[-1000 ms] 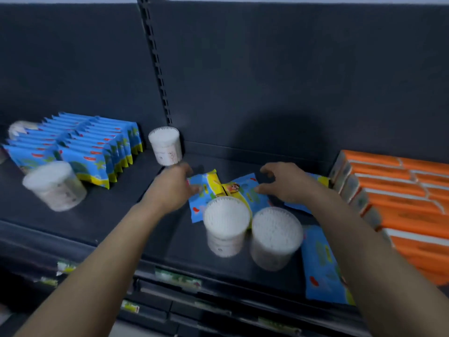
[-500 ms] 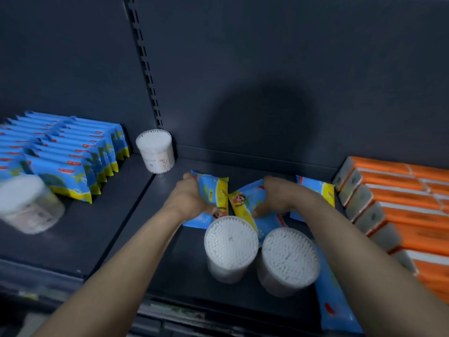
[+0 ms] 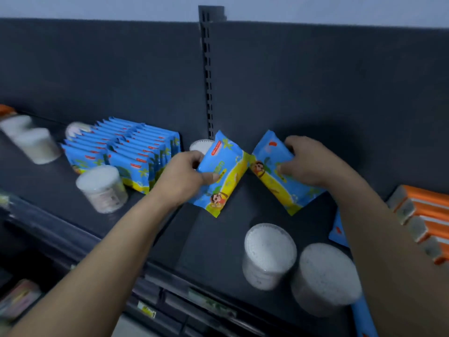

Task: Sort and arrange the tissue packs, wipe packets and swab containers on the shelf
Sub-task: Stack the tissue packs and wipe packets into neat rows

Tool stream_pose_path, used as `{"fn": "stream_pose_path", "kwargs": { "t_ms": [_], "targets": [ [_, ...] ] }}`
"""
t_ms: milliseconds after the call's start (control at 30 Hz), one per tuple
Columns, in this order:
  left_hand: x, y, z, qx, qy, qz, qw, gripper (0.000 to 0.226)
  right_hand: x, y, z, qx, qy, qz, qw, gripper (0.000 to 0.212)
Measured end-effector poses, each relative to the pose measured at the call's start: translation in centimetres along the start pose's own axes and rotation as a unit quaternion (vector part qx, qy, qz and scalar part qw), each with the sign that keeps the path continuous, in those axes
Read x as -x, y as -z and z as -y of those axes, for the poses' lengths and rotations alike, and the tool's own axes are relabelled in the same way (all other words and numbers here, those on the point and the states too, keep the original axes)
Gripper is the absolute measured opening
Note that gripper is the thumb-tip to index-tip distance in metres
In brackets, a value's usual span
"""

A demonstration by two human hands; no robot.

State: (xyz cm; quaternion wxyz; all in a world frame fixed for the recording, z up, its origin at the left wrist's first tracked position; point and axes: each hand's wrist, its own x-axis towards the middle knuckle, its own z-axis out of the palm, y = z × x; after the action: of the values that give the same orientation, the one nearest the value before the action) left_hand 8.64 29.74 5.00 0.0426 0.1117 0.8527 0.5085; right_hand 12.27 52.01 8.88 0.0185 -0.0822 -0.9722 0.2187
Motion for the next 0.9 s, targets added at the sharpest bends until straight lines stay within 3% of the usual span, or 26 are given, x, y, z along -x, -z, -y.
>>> {"fn": "stream_pose_path", "kwargs": {
  "t_ms": [267, 433, 600, 900],
  "targets": [
    [3.6, 14.9, 4.6, -0.036, -0.095, -0.14, 0.985, 0.013, 0.0, -4.3, 15.2, -0.086, 0.101, -0.101, 0.986, 0.014],
    [4.6, 26.2, 10.2, -0.059, -0.09, -0.195, 0.975, 0.016, -1.1, -9.2, 25.4, -0.123, 0.129, -0.133, 0.975, 0.015],
    [3.1, 32.0, 14.3, -0.067, -0.071, -0.179, 0.979, 0.017, -2.7, -12.1, 30.5, -0.136, 0.126, -0.153, 0.971, 0.022],
    [-3.2, 31.8, 17.4, -0.092, -0.059, -0.084, 0.99, 0.019, -7.4, -13.9, 30.5, -0.127, 0.087, -0.079, 0.985, 0.022]
  ]
}}
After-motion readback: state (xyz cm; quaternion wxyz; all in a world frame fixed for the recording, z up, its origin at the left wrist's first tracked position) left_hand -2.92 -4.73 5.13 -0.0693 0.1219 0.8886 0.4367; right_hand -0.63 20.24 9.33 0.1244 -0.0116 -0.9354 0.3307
